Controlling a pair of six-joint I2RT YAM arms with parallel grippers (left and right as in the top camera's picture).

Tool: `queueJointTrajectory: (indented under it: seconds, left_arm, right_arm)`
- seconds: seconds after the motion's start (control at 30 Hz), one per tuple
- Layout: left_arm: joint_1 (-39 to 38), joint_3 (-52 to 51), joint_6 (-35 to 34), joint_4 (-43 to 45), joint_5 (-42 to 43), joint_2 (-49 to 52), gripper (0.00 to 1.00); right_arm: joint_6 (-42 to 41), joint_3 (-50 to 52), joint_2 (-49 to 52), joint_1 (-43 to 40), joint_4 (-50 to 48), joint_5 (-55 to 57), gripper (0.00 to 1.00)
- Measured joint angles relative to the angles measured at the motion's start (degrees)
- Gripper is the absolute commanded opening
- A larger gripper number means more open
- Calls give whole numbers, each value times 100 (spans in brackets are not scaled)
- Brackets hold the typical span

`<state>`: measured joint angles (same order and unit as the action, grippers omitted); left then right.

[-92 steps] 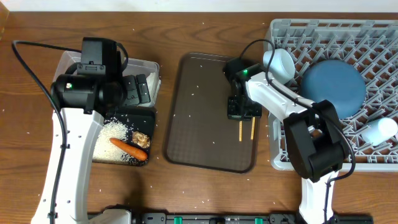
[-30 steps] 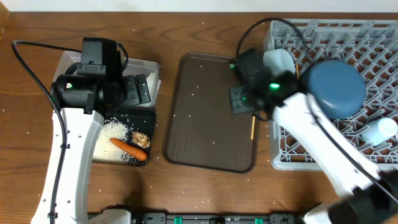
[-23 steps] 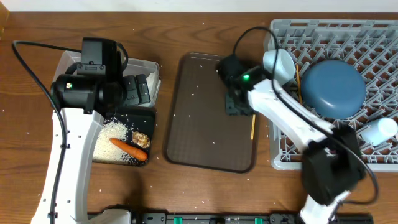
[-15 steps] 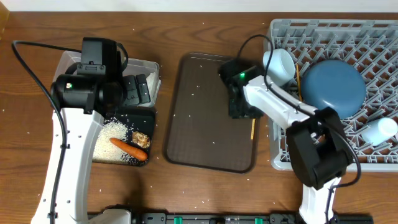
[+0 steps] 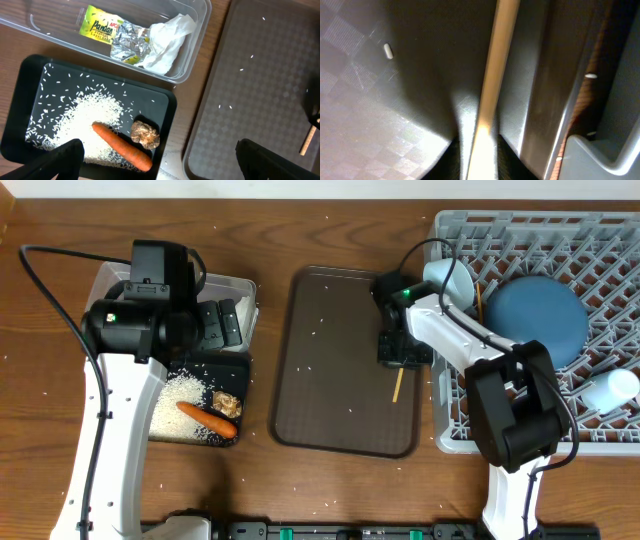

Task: Sort waste into correct bins and load items into the dishwasher rack
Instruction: 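Return the right gripper to the brown tray and grasp the second chopstick, then carry the chopstick right and insert it upright into the dish rack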

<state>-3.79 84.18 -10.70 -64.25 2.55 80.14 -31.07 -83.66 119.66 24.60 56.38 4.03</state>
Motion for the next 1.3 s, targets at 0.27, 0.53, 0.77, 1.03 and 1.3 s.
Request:
queueJointTrajectory:
  seconds: [0.27, 0.53, 0.77, 1.03, 1.3]
  left_arm:
    - [0, 0, 0, -2, 0, 0, 98]
    - [0, 0, 0, -2, 0, 0, 98]
    - [0, 0, 0, -2, 0, 0, 98]
    - [0, 0, 0, -2, 0, 0, 98]
    - [0, 0, 0, -2, 0, 0, 98]
  right_arm:
    - [225, -33, 13, 278, 0, -35, 1]
    - [1034, -157, -1036, 249, 385, -249, 1]
    - [1519, -479, -3038, -748, 404, -352, 1]
    - [2208, -389, -3180, -2264, 765, -363, 1]
    - [2435, -114, -2166, -2426, 533, -468, 2]
